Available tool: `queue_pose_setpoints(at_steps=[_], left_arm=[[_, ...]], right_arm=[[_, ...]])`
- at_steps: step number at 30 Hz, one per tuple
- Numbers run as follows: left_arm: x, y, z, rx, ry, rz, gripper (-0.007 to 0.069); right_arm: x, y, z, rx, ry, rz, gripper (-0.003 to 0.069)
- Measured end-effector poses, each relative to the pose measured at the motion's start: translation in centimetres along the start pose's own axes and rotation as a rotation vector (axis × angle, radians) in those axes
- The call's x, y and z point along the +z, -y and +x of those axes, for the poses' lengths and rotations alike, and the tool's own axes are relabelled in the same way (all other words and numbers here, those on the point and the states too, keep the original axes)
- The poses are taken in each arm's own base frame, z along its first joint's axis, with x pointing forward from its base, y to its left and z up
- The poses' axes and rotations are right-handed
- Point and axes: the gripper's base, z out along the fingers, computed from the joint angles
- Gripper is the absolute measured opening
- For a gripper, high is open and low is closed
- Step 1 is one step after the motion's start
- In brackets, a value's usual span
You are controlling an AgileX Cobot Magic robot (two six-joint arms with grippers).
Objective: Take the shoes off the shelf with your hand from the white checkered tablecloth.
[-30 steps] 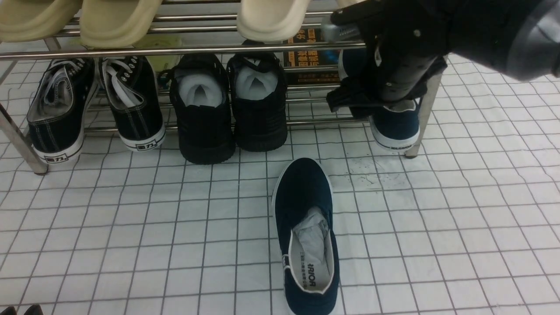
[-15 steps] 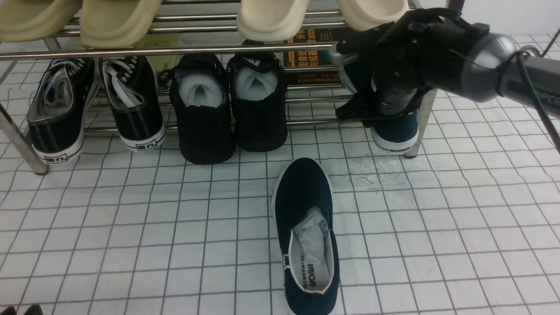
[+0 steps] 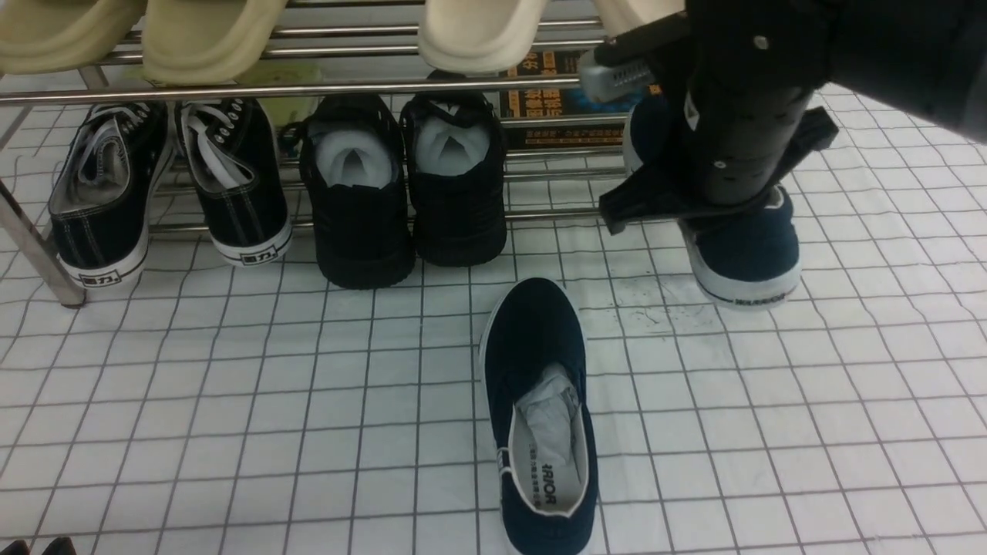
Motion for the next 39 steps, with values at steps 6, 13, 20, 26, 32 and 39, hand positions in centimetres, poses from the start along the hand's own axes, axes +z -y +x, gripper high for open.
queue_pose_setpoints(at_steps=[6, 13, 20, 26, 32, 39], left_arm=[[0.0, 0.0, 0.0, 0.0, 0.0, 0.0, 0.024], [0.0, 0.0, 0.0, 0.0, 0.0, 0.0, 0.024], [0.0, 0.0, 0.0, 0.0, 0.0, 0.0, 0.024], [0.0, 0.0, 0.0, 0.0, 0.0, 0.0, 0.024], [0.0, 0.0, 0.0, 0.0, 0.0, 0.0, 0.024], [0.0, 0.0, 0.0, 0.0, 0.0, 0.0, 0.024]], right_arm=[[-0.6, -1.5, 7.3, 0.071, -0.108, -0.013, 0.0017], [2.7, -2.0, 9.8, 0.15, -0.108, -0.022, 0.0017], [5.8, -4.2, 8.1, 0.128, 0.023, -0.128, 0.0018], [8.0, -4.9, 8.2, 0.137, 0.001, -0.104, 0.0026], [9.0, -5.2, 8.3, 0.148, -0.014, -0.092, 0.0066], [8.1, -5.3, 7.9, 0.178, -0.031, -0.109, 0.0325]])
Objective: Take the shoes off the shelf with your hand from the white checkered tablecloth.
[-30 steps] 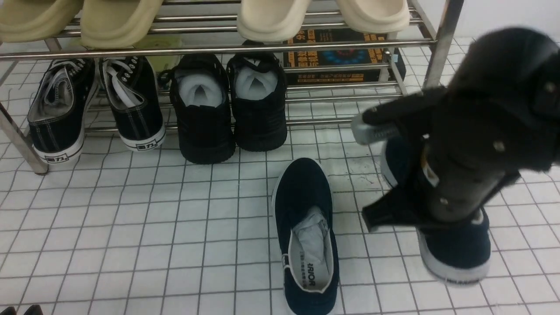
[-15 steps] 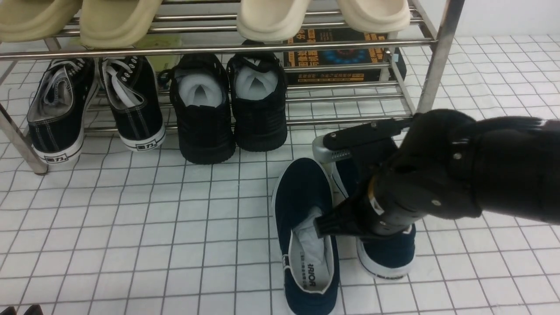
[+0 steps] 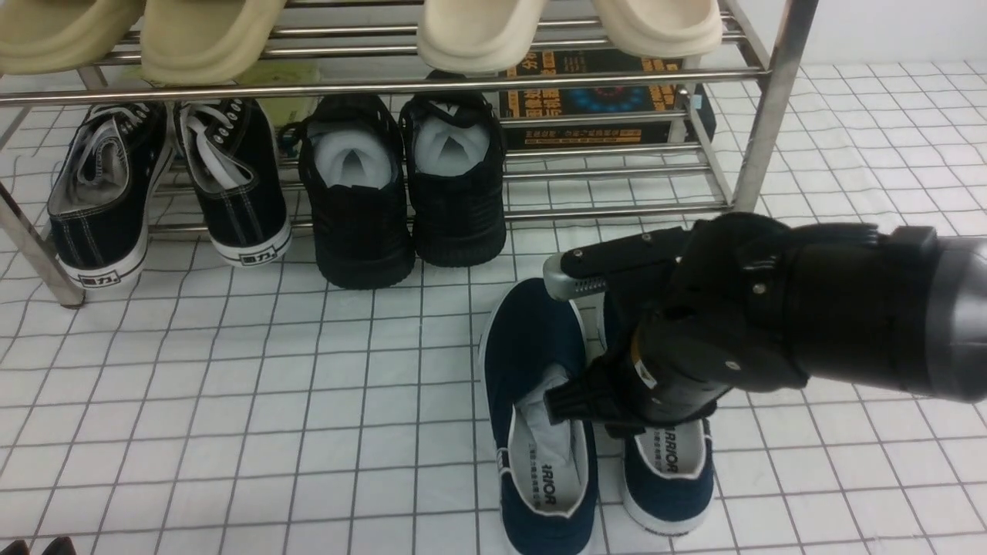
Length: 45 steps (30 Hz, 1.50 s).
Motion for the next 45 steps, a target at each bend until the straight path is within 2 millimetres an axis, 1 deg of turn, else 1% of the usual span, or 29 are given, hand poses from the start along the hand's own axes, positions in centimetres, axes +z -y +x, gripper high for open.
queue_pose_setpoints(at_steps=[1, 2, 3, 5, 6, 7, 8, 9, 10, 12, 13, 15, 16, 17, 19, 20, 21, 23, 24, 26, 27, 33, 45], left_arm=[[0.0, 0.0, 0.0, 0.0, 0.0, 0.0, 0.024], [0.0, 0.0, 0.0, 0.0, 0.0, 0.0, 0.024], [0.0, 0.0, 0.0, 0.0, 0.0, 0.0, 0.024], [0.0, 0.0, 0.0, 0.0, 0.0, 0.0, 0.024], [0.0, 0.0, 0.0, 0.0, 0.0, 0.0, 0.024], [0.0, 0.0, 0.0, 0.0, 0.0, 0.0, 0.024], [0.0, 0.0, 0.0, 0.0, 0.0, 0.0, 0.024], [0.0, 0.0, 0.0, 0.0, 0.0, 0.0, 0.024], [0.0, 0.0, 0.0, 0.0, 0.0, 0.0, 0.024], [0.0, 0.0, 0.0, 0.0, 0.0, 0.0, 0.024], [0.0, 0.0, 0.0, 0.0, 0.0, 0.0, 0.024], [0.0, 0.0, 0.0, 0.0, 0.0, 0.0, 0.024], [0.0, 0.0, 0.0, 0.0, 0.0, 0.0, 0.024], [0.0, 0.0, 0.0, 0.0, 0.0, 0.0, 0.024], [0.0, 0.0, 0.0, 0.0, 0.0, 0.0, 0.024], [0.0, 0.0, 0.0, 0.0, 0.0, 0.0, 0.024], [0.0, 0.0, 0.0, 0.0, 0.0, 0.0, 0.024], [0.0, 0.0, 0.0, 0.0, 0.0, 0.0, 0.024], [0.0, 0.0, 0.0, 0.0, 0.0, 0.0, 0.024], [0.0, 0.0, 0.0, 0.0, 0.0, 0.0, 0.024], [0.0, 0.0, 0.0, 0.0, 0.0, 0.0, 0.024], [0.0, 0.0, 0.0, 0.0, 0.0, 0.0, 0.024], [0.0, 0.0, 0.0, 0.0, 0.0, 0.0, 0.024]], right_arm=[[-0.2, 0.0, -0.1, 0.0, -0.005, 0.003, 0.0334], [-1.7, 0.0, -0.5, -0.014, -0.021, 0.005, 0.0391], [-2.9, 0.0, -0.8, -0.054, -0.028, 0.004, 0.0412], [-6.0, 0.3, -1.5, -0.123, -0.024, -0.004, 0.0419], [-7.9, 0.6, -1.8, -0.164, -0.017, -0.003, 0.0406], [-9.9, 0.9, -2.1, -0.201, -0.002, -0.006, 0.0377], [-11.4, 1.3, -2.3, -0.227, 0.02, -0.01, 0.0334], [-11.9, 1.4, -2.4, -0.24, 0.027, -0.011, 0.0323], [-14.3, 2.2, -2.4, -0.27, 0.083, -0.021, 0.0242], [-17.4, 3.7, -1.6, -0.281, 0.154, -0.034, 0.0106], [-18.7, 4.8, -0.7, -0.283, 0.178, -0.039, 0.0037], [-19.9, 6.6, 1.3, -0.278, 0.197, -0.049, -0.0009], [-20.4, 7.0, 1.7, -0.275, 0.21, -0.056, -0.0012], [-20.6, 8.5, 3.7, -0.276, 0.242, -0.078, -0.0015], [-19.4, 9.7, 6.1, -0.283, 0.309, -0.125, -0.0015], [-19.3, 9.7, 6.2, -0.282, 0.338, -0.143, -0.0015], [-18.1, 10.2, 7.7, -0.282, 0.439, -0.218, -0.0015], [-16.7, 10.5, 9.2, -0.289, 0.544, -0.302, -0.0015], [-15.6, 10.4, 9.9, -0.292, 0.585, -0.347, -0.0015], [-14.4, 10.2, 10.7, -0.274, 0.612, -0.411, -0.0015], [-14.1, 10.1, 10.8, -0.267, 0.61, -0.422, -0.0015], [-13.9, 10.0, 10.9, -0.261, 0.619, -0.438, -0.0013], [-13.9, 10.0, 11.0, -0.258, 0.619, -0.442, -0.001]])
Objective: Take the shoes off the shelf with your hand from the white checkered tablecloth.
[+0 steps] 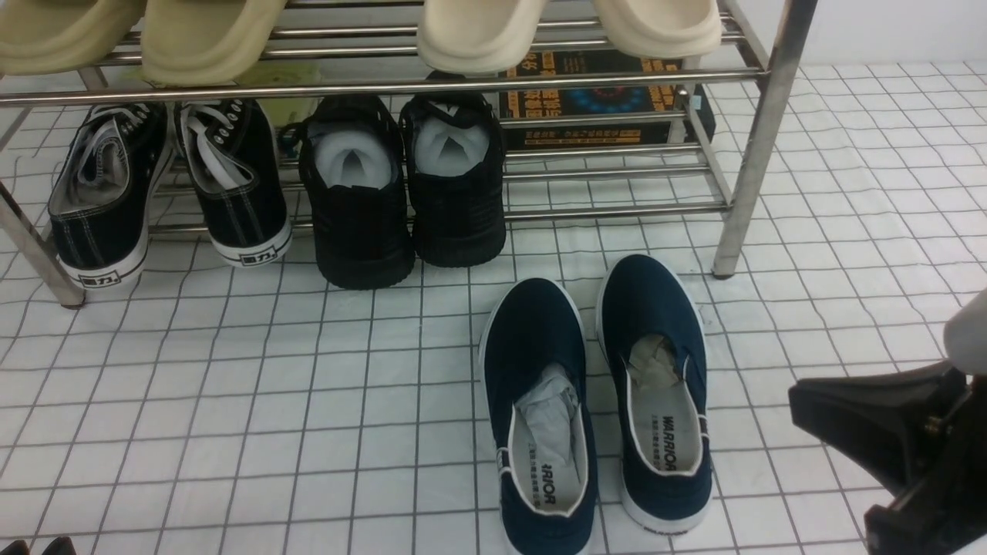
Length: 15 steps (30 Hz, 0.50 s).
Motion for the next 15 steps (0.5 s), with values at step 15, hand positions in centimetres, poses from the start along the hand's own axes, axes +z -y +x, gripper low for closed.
queue_pose_setpoints(at_steps=[15], left_arm=[[0.0, 0.0, 0.0, 0.0, 0.0, 0.0, 0.024]], right_arm=[[-4.9, 5.8, 10.5, -0.069, 0.24, 0.35, -0.0002]])
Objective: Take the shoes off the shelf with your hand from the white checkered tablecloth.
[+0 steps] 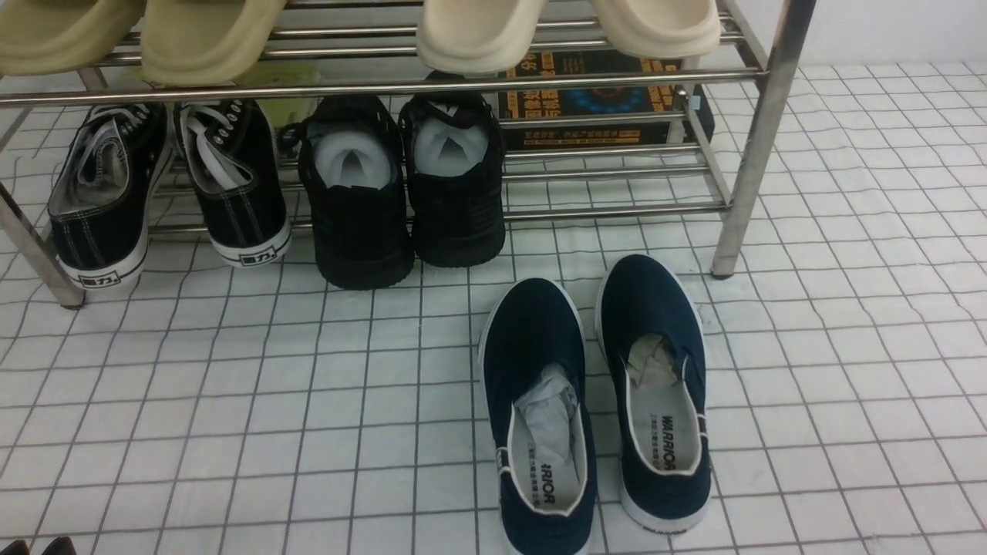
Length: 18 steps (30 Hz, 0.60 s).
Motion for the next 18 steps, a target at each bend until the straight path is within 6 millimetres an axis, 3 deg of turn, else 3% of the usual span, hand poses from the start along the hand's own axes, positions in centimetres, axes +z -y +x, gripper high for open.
queue_pose_setpoints(at_steps=[2, 7, 18], left_arm=[[0.0, 0.0, 0.0, 0.0, 0.0, 0.0, 0.024], [0.0, 0.0, 0.0, 0.0, 0.0, 0.0, 0.024], [0.0, 0.0, 0.0, 0.0, 0.0, 0.0, 0.024]], right_arm=[[-0.5, 0.7, 2.5, 0.018, 0.016, 0.114, 0.0], [-0.7, 1.2, 5.0, 0.057, -0.038, 0.231, 0.0002], [-0.8, 1.7, 5.1, 0.093, -0.037, 0.33, 0.0013]])
